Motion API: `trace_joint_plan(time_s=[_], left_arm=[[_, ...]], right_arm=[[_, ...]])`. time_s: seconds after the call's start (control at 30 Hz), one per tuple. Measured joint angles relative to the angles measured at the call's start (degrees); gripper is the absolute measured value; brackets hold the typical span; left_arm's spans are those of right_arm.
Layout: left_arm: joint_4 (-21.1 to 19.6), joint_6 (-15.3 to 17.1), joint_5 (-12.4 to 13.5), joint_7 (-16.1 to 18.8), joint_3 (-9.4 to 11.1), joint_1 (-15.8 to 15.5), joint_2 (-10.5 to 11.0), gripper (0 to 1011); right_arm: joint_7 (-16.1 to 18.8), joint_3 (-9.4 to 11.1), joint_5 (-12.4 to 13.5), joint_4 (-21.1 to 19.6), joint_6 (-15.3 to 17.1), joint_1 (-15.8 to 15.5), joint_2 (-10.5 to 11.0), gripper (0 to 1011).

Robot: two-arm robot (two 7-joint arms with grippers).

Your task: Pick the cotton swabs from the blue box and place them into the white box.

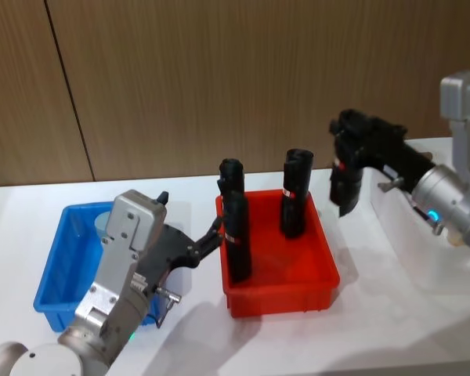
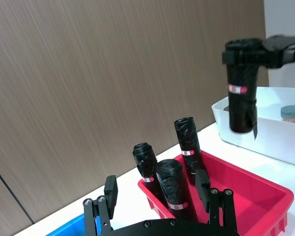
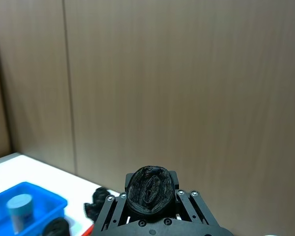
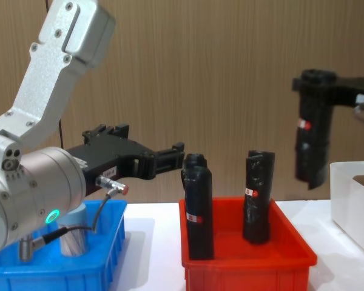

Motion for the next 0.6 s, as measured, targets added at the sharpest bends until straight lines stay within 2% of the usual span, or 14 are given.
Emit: trace_joint_plan(time_s=[0.33,0.6], left_arm=[[0.00,0.00,0.00,0.00,0.00,0.00,0.00,1000],[0.00,0.00,0.00,0.00,0.00,0.00,0.00,1000]], right_arm=[[-7.10,1.93,-2.41,-6.58,2.25,-2.60,2.33,371],[-12.13,3.57,-4.18,-8.29,2.62,-3.80,3.97,371]])
